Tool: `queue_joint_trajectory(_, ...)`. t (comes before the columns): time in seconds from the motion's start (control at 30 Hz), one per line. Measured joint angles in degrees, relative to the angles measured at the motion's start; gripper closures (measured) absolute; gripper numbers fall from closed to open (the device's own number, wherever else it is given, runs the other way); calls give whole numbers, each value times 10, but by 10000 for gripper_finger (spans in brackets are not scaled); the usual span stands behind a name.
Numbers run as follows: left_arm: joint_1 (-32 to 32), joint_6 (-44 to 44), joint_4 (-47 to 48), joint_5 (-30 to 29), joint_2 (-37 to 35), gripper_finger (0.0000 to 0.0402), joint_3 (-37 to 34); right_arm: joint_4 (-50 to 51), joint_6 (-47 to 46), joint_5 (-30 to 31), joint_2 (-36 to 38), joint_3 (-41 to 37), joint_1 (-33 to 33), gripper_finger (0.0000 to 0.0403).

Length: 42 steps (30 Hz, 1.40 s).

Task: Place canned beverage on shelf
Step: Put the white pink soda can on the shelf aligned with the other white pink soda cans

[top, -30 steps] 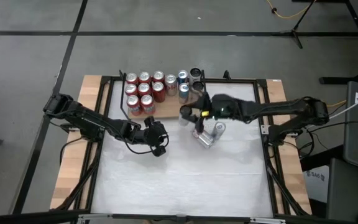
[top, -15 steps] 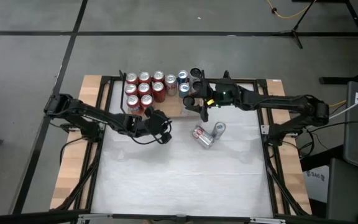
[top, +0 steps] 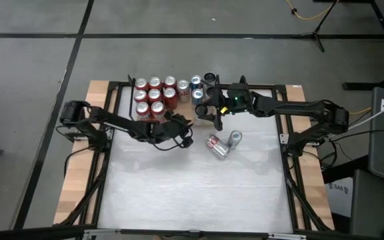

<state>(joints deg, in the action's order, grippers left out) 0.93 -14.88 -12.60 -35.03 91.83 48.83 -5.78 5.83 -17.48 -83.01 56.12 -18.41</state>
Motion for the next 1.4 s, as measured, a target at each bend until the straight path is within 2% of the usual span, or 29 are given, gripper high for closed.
queue_joint_trajectory(0.27, -23, 5, -17, 1, 25, 337, 0, 11, 22, 26, -11, 0, 0, 157)
queue_joint_trajectory(0.9, -39, 5, -39, 3, 24, 337, 0, 10, 20, 24, -38, 1, 0, 157)
queue_joint_trajectory(1.27, -39, 4, -50, 19, 24, 337, 0, 12, 20, 24, -38, 1, 0, 157)
queue_joint_trajectory(1.4, -38, 5, -52, 53, 24, 337, 0, 12, 20, 24, -38, 1, 0, 157)
